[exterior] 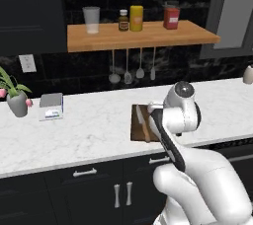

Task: Pick up the knife from the drawer and place it on the cutting board. Then place the meat from the plate to the cutting board.

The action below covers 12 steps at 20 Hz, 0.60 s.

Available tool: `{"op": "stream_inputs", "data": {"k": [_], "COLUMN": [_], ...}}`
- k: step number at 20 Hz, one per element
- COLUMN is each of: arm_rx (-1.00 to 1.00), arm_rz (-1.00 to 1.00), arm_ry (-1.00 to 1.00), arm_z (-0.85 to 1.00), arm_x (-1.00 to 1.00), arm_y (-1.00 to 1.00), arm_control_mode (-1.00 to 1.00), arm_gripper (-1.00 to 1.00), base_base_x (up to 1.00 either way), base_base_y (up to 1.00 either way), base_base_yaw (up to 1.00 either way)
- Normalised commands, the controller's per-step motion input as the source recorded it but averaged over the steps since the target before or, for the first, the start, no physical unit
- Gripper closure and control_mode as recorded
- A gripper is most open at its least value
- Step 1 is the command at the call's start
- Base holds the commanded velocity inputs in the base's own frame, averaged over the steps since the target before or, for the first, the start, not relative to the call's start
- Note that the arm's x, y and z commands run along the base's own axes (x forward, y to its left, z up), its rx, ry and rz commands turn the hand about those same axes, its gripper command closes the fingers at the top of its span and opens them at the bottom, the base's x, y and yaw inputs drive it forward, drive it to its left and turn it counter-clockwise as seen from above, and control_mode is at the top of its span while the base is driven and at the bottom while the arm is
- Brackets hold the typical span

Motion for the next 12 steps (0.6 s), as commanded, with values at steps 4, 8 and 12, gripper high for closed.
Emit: {"op": "stream_inputs", "data": {"k": [4, 8, 12], "arm_rx": [0.05, 0.00, 0.00], "arm_rz": [-0.09, -0.01, 0.00], "arm_ry": [0.04, 0.03, 0.04], "arm_z": [-0.45, -0.30, -0.16], "arm_x": [0.38, 0.67, 0.67], "arm_y": [-0.53, -0.23, 0.02], "arm_control_mode": [-1.00, -1.00, -1.00], "arm_gripper": [1.00, 1.00, 1.00], "base_base_x": [0.00, 0.00, 0.00], "base_base_y": [0.00, 0.00, 0.00], "base_base_yaw": [0.00, 0.00, 0.00]}}
